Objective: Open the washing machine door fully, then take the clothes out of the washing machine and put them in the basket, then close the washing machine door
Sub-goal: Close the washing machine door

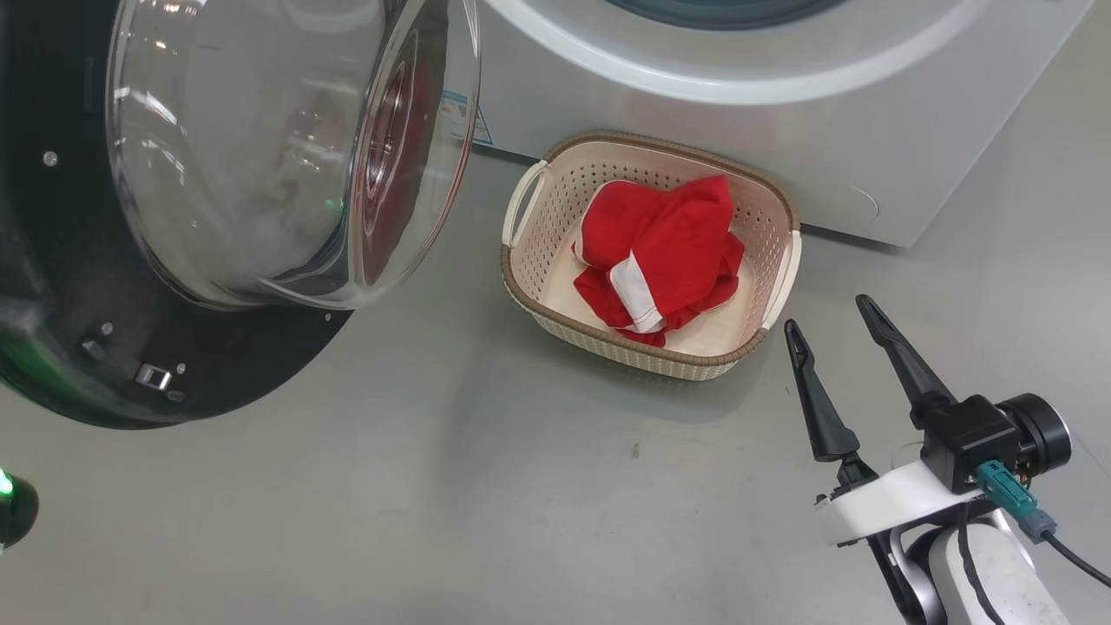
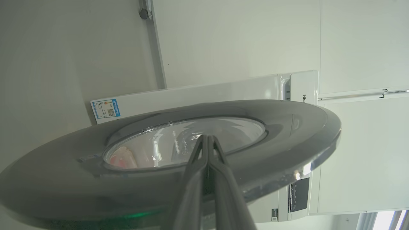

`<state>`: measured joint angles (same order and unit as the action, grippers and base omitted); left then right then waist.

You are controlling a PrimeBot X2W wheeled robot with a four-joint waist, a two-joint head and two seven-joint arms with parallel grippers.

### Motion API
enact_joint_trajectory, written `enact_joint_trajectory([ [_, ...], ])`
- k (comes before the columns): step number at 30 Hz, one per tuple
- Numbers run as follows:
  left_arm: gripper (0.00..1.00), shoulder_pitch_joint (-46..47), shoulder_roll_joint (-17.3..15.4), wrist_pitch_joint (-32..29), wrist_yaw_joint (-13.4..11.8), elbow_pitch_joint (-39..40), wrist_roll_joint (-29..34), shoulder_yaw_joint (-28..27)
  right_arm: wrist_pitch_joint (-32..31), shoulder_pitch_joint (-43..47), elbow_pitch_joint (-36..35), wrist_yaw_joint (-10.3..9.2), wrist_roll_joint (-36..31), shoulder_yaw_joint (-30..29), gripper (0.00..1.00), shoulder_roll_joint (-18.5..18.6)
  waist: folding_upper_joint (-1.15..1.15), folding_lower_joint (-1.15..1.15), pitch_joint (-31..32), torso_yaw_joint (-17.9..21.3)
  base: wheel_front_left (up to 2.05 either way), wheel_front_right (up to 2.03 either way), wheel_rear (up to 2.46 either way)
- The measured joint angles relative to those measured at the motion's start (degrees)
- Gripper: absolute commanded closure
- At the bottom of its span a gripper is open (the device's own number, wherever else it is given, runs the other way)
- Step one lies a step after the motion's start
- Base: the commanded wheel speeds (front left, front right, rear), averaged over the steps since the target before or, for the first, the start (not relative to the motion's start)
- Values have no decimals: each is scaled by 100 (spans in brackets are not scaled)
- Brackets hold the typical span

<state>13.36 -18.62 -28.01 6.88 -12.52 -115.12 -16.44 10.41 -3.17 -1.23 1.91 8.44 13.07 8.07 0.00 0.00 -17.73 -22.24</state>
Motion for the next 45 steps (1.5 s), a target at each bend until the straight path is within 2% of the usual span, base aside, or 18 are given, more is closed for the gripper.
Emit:
enact_joint_trajectory([
  [12, 100, -294, 66, -739, 0, 936, -94, -244, 81, -122, 57, -1, 10, 68, 0, -93, 0, 0, -6, 186, 0, 0, 0],
  [24, 100, -555, 221, -1473, 0, 1789, -88, -170, 201, -225, 135, -3, 118, 97, 0, -219, 0, 0, -33, 576, 0, 0, 0],
  [36, 100, -796, 375, -1912, 0, 2399, -1, 69, 268, -322, 282, -4, 214, 224, 0, -344, 0, 0, -40, 1097, 0, 0, 0],
  [45, 100, -929, 413, -2016, 0, 2510, 230, 179, 355, -344, 443, -5, 314, 309, 0, -420, 0, 0, -18, 1603, 0, 0, 0],
])
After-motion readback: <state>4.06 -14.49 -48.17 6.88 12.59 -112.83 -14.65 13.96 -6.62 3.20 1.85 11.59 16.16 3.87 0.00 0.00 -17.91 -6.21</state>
